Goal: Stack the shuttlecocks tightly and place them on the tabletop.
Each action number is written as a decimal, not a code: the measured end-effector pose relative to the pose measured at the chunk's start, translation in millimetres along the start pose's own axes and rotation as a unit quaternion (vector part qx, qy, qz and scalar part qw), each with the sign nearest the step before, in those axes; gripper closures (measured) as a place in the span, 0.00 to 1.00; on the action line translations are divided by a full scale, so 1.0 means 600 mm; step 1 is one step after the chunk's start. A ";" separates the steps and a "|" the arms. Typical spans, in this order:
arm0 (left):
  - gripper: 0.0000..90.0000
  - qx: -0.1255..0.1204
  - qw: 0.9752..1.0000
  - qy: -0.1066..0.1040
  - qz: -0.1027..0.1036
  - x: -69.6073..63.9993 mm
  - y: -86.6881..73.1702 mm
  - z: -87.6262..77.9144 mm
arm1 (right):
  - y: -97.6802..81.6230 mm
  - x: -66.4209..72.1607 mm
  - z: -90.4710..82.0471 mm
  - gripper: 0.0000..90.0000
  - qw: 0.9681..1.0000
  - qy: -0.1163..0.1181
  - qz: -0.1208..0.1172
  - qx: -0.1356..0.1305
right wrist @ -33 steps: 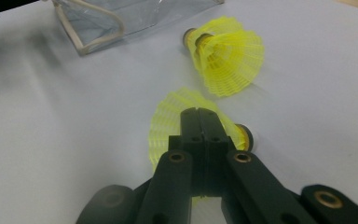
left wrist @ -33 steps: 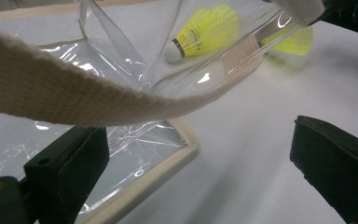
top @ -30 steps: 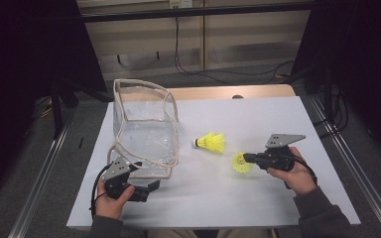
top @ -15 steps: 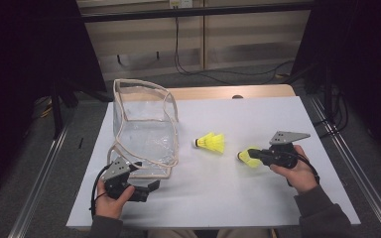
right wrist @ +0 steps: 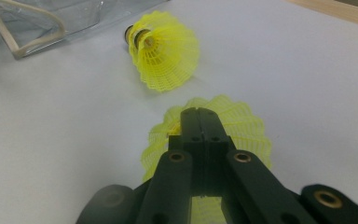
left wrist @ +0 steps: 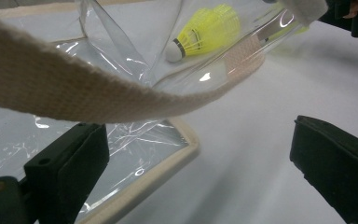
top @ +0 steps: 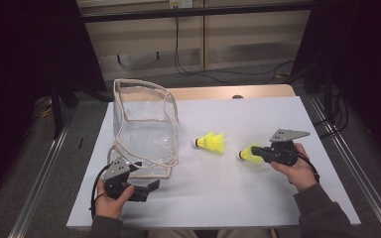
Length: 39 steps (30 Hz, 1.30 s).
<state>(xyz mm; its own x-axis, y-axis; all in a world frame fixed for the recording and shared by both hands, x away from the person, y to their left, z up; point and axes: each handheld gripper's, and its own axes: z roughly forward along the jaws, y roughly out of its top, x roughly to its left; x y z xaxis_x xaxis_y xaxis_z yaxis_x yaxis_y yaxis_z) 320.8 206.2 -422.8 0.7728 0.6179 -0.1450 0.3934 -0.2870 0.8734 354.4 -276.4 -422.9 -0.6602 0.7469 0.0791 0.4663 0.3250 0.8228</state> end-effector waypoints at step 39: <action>0.05 0.001 1.000 -0.002 0.002 -0.002 0.000 0.001 | -0.015 -0.021 -0.007 1.00 0.999 -0.030 0.013 0.007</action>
<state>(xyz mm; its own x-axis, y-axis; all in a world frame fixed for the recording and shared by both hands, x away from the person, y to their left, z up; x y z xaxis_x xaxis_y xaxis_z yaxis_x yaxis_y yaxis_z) 320.5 205.0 -423.1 0.7761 0.6140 -0.1434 0.3914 -0.2907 0.8731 355.7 -291.2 -428.8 -0.6109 0.7890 0.0657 0.4911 0.3126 0.8131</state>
